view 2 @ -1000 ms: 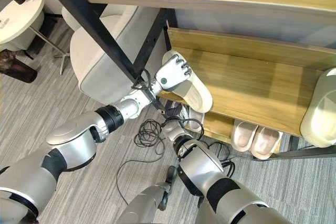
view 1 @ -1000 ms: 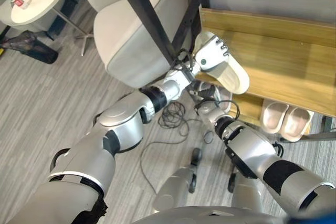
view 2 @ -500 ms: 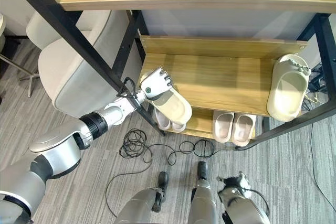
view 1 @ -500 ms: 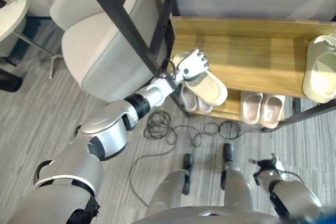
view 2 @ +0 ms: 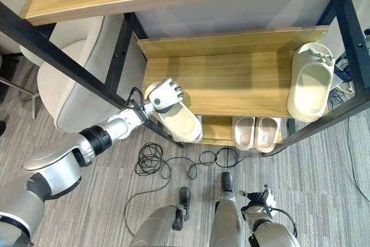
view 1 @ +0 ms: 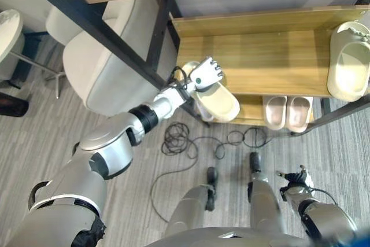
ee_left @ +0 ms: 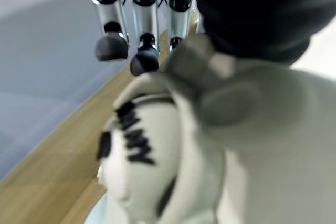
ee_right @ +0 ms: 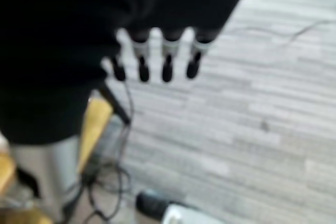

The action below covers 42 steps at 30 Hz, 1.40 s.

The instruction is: Arrange the slippers neatly on the shoe rack.

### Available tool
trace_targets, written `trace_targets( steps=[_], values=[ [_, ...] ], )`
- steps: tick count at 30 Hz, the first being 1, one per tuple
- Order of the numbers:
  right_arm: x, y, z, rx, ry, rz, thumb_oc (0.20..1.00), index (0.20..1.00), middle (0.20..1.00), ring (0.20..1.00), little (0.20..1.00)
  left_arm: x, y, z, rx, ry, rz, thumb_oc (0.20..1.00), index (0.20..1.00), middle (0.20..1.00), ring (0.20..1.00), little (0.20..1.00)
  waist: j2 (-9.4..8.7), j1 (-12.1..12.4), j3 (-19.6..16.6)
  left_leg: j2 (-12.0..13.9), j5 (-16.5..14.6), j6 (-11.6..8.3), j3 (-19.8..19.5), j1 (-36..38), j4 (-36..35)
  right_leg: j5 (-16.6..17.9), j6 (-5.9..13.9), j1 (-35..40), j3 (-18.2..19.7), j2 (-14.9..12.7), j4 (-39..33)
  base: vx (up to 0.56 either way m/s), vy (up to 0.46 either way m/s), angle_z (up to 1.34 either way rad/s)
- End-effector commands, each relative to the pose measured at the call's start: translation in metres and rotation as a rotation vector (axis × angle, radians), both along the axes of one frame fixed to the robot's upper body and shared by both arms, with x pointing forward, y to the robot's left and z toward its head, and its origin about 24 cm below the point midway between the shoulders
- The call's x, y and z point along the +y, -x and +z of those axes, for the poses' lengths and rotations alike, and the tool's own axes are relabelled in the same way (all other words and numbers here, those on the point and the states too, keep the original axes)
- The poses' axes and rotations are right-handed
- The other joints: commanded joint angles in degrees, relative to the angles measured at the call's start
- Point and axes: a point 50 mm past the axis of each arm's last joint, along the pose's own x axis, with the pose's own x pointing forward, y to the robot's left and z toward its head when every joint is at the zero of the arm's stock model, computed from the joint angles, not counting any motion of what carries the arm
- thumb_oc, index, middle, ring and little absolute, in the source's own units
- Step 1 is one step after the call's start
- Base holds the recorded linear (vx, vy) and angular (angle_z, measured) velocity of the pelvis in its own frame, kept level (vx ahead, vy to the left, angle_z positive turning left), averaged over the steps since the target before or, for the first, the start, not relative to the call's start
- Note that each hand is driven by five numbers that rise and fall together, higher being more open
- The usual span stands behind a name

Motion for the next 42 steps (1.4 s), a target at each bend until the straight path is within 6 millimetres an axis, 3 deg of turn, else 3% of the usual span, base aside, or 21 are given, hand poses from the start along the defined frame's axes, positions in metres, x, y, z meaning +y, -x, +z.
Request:
trace_targets(
  steps=[1,4,5,8,10,11,12,13,14,16,20,27,42],
  values=[
    [-0.005,-0.004,0.004,-0.049,-0.019,-0.037,1.0,1.0,1.0,1.0,1.0,0.011,-0.008,0.025,-0.043,0.141,0.066,0.2,0.2,0.2,0.2,0.2,2.12,-2.2,2.2,5.3,-0.2,-3.55,1.8,0.6,1.9,-13.0,1.51,2.3,2.7,2.4,8.4,0.06,-0.182,-0.11],
    [-0.002,0.004,-0.001,-0.034,-0.045,-0.04,1.0,1.0,1.0,1.0,1.0,0.017,-0.006,0.023,-0.024,0.175,0.072,0.2,0.2,0.2,0.2,0.2,1.28,-2.9,2.9,7.7,-0.8,-3.45,2.5,0.9,6.0,-13.7,0.66,3.6,3.4,4.2,8.7,0.04,-0.219,-0.29],
    [0.0,0.017,-0.008,-0.008,-0.072,-0.058,1.0,1.0,1.0,1.0,1.0,0.02,-0.002,0.024,-0.007,0.211,0.064,0.2,0.2,0.2,0.2,0.2,0.43,-3.1,4.5,11.0,1.3,-3.11,1.6,-0.7,15.3,-14.1,-0.93,6.3,4.4,6.5,8.7,0.1,-0.404,-0.27],
    [0.001,0.02,-0.01,0.005,-0.081,-0.052,1.0,1.0,1.0,1.0,1.0,0.023,0.001,0.028,-0.011,0.249,0.053,0.2,0.2,0.2,0.2,0.2,0.15,-3.0,4.9,12.3,3.3,-2.31,1.2,-2.0,20.5,-14.0,-2.07,7.3,5.2,7.9,9.2,0.04,-0.148,-0.32],
    [0.001,0.02,-0.011,0.015,-0.09,-0.036,1.0,1.0,1.0,1.0,1.0,0.02,0.008,0.029,-0.016,0.239,0.006,0.2,0.2,0.2,0.2,0.2,-0.01,-1.5,5.3,7.0,0.0,-1.08,-1.2,-4.9,20.8,-14.1,-1.8,8.1,7.1,8.7,9.7,0.08,0.02,-0.39],
    [0.001,0.02,-0.011,0.016,-0.09,-0.036,1.0,1.0,1.0,1.0,1.0,0.02,0.008,0.029,-0.015,0.238,0.006,0.2,0.2,0.2,0.2,0.2,-0.04,-1.5,5.2,7.0,-0.1,-0.96,-1.1,-4.9,20.9,-14.2,-1.72,8.1,7.1,8.7,9.7,0.1,0.039,-0.32],
    [0.0,0.022,-0.012,0.023,-0.098,-0.032,1.0,1.0,1.0,1.0,1.0,0.02,0.009,0.028,-0.014,0.227,-0.002,0.2,0.2,0.2,0.2,0.2,0.12,-0.9,5.1,4.5,-0.5,-1.07,-1.2,-5.9,18.5,-14.1,-1.39,8.9,7.5,9.4,9.4,0.24,0.109,-0.46],
    [0.0,0.024,-0.013,0.039,-0.1,-0.01,1.0,1.0,1.0,1.0,1.0,0.021,0.012,0.03,-0.029,0.221,-0.018,0.2,0.2,0.2,0.2,0.2,1.5,1.0,5.5,-0.7,5.2,-2.37,-1.5,-8.2,10.5,-14.6,-0.87,11.2,8.8,12.2,9.0,0.21,0.094,-0.54],
    [0.0,0.024,-0.013,0.038,-0.099,-0.01,1.0,1.0,1.0,1.0,1.0,0.021,0.012,0.031,-0.03,0.221,-0.018,0.2,0.2,0.2,0.2,0.2,1.32,1.2,5.5,-0.7,6.3,-2.47,-1.4,-7.9,9.3,-14.0,-0.87,11.0,9.0,12.1,8.7,0.27,0.101,-0.69],
    [0.002,0.035,-0.018,0.07,-0.098,0.008,1.0,1.0,1.0,1.0,1.0,0.02,0.018,0.039,-0.054,0.235,-0.062,0.2,0.2,0.2,0.2,0.2,2.54,3.0,5.6,-2.4,10.5,-3.27,-3.4,-7.1,0.3,-15.2,-0.65,12.6,12.1,16.7,9.0,0.15,0.015,-0.77],
    [-0.001,0.045,-0.021,0.102,-0.097,0.013,1.0,1.0,1.0,1.0,1.0,0.02,0.02,0.032,-0.026,0.228,-0.078,0.2,0.2,0.2,0.2,0.2,1.84,2.0,4.6,-3.0,10.1,-1.96,-3.2,-3.2,-2.3,-15.9,-0.35,12.2,13.4,15.9,9.6,0.04,0.036,-0.95],
    [-0.004,0.035,-0.016,0.08,-0.082,0.053,1.0,1.0,1.0,1.0,1.0,0.007,0.012,0.027,0.0,0.258,-0.055,0.2,0.2,0.2,0.2,0.2,2.55,-0.4,4.3,-3.7,8.2,-0.69,-2.0,-1.5,-2.6,-13.4,-0.31,9.5,17.1,15.0,8.0,0.0,0.098,-0.12],
    [-0.013,0.038,-0.015,0.1,-0.075,0.04,1.0,1.0,1.0,1.0,1.0,-0.02,0.005,0.033,0.007,0.334,-0.051,0.2,0.2,0.2,0.2,0.2,4.25,-1.5,3.5,-3.9,7.7,0.43,0.6,-2.1,-5.0,-10.8,0.37,7.5,20.1,14.3,3.9,-0.01,0.047,-0.1]
  ],
)
